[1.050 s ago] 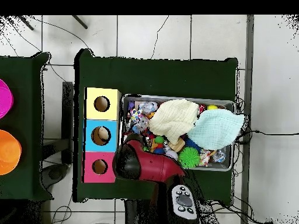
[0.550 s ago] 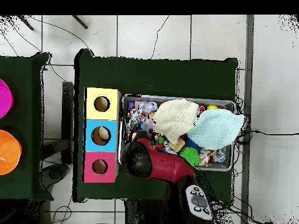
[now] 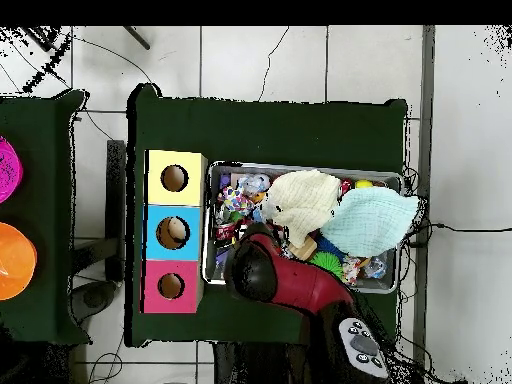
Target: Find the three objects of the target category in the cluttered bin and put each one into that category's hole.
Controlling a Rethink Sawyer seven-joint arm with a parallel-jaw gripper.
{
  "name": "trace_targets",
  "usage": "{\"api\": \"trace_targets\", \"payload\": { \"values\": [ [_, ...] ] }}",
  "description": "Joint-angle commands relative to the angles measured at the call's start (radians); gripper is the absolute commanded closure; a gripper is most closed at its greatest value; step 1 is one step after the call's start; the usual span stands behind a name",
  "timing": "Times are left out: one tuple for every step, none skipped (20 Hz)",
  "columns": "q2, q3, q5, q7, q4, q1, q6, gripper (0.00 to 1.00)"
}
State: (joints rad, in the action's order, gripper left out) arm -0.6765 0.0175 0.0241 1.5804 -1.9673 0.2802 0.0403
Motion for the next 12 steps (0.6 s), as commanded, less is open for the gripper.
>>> {"api": "trace_targets", "payload": {
  "values": [
    [0.004, 0.095, -0.035, 0.107, 0.054, 0.001, -0.067, 0.00],
    [0.005, 0.087, -0.035, 0.106, 0.058, -0.006, -0.065, 0.00],
    [0.007, 0.075, -0.034, 0.103, 0.065, -0.017, -0.066, 0.00],
    [0.006, 0.068, -0.029, 0.124, 0.061, -0.023, -0.029, 1.00],
    [0.007, 0.043, -0.015, 0.121, 0.076, -0.044, -0.062, 1.00],
    [0.009, 0.019, -0.001, 0.118, 0.091, -0.065, -0.095, 1.00],
    [0.010, -0.006, 0.013, 0.114, 0.107, -0.085, -0.128, 1.00],
    [0.007, -0.004, 0.011, 0.108, 0.113, -0.084, -0.142, 1.00],
    [0.004, 0.005, 0.002, 0.100, 0.115, -0.076, -0.141, 1.00],
    [0.001, 0.022, -0.013, 0.087, 0.115, -0.062, -0.139, 1.00],
    [0.008, 0.001, -0.020, 0.069, 0.134, -0.082, -0.167, 1.00],
    [0.021, -0.057, -0.003, 0.070, 0.164, -0.130, -0.238, 1.00]
  ]
}}
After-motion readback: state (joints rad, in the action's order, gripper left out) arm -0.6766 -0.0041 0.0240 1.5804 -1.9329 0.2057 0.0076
